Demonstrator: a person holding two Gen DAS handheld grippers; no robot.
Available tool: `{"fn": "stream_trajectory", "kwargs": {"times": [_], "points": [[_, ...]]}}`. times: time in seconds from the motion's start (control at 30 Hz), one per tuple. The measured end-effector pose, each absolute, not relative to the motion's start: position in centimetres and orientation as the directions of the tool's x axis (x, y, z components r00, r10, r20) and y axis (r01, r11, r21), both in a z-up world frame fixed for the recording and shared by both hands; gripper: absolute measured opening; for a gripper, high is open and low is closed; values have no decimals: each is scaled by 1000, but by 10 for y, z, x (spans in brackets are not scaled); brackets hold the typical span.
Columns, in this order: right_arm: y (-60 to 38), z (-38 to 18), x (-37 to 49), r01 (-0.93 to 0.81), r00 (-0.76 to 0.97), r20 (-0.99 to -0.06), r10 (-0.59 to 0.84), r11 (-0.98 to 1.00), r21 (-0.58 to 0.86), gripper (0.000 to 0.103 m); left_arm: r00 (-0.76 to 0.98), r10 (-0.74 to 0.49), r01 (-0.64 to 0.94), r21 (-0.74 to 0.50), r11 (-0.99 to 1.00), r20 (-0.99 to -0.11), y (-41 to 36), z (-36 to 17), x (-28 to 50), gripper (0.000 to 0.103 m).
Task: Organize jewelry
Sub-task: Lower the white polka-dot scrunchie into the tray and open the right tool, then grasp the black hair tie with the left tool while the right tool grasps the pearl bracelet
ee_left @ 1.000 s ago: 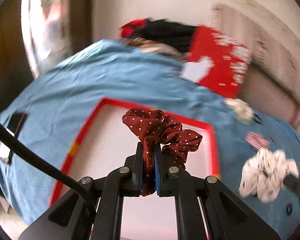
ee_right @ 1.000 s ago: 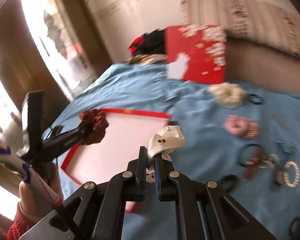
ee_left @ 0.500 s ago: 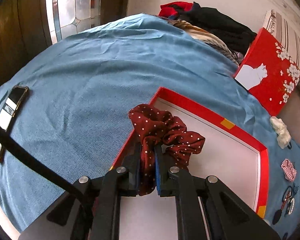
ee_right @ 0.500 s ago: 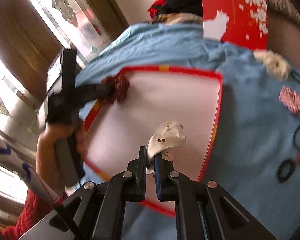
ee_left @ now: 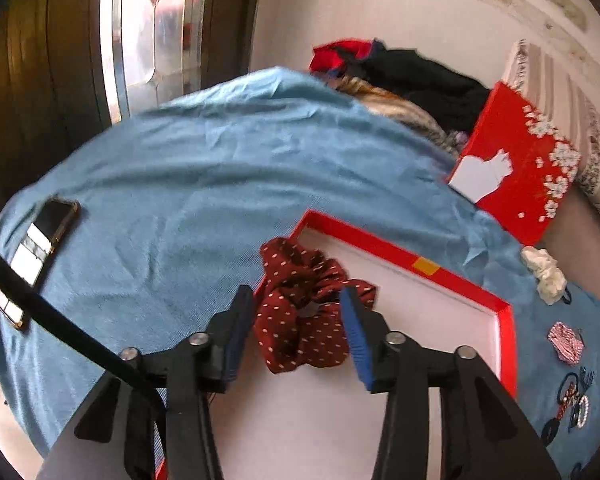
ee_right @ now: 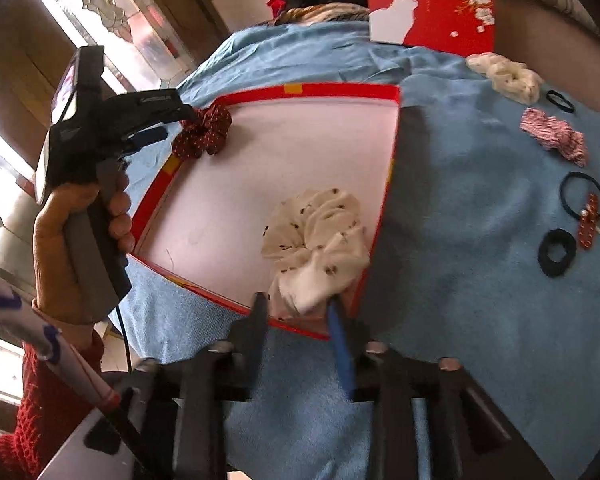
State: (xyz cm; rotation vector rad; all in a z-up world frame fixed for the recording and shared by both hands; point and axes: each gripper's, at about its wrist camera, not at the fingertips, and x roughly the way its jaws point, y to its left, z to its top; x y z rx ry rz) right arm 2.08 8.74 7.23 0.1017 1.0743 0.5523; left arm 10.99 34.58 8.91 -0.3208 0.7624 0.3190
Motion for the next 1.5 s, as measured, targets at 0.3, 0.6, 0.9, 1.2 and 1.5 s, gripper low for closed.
{"fn": "stream_trajectory", "kwargs": {"times": [0.3,0.6,0.9,1.2,1.5], "points": [[48,92,1,-326,443,-788,428,896,303,51,735,160,-318,-128,939,-659,305,115,88,51],[-19,92,-7,-210,500,-785,367,930,302,52,770,139,-244,-86,966,-623,253,127,73,51],[-123,86,-22,-22,565,-779,273,948,317,53,767,78,-150,-59,987,-637,187,124,77,51],[-251,71,-34,230,620,-777,110,921,313,53,732,-110,51,-107,993,-672,105,112,78,51],[-323,42,3,346,627,-766,145,829,440,54,559,-261,236,-150,960,-787,22,52,94,51]]}}
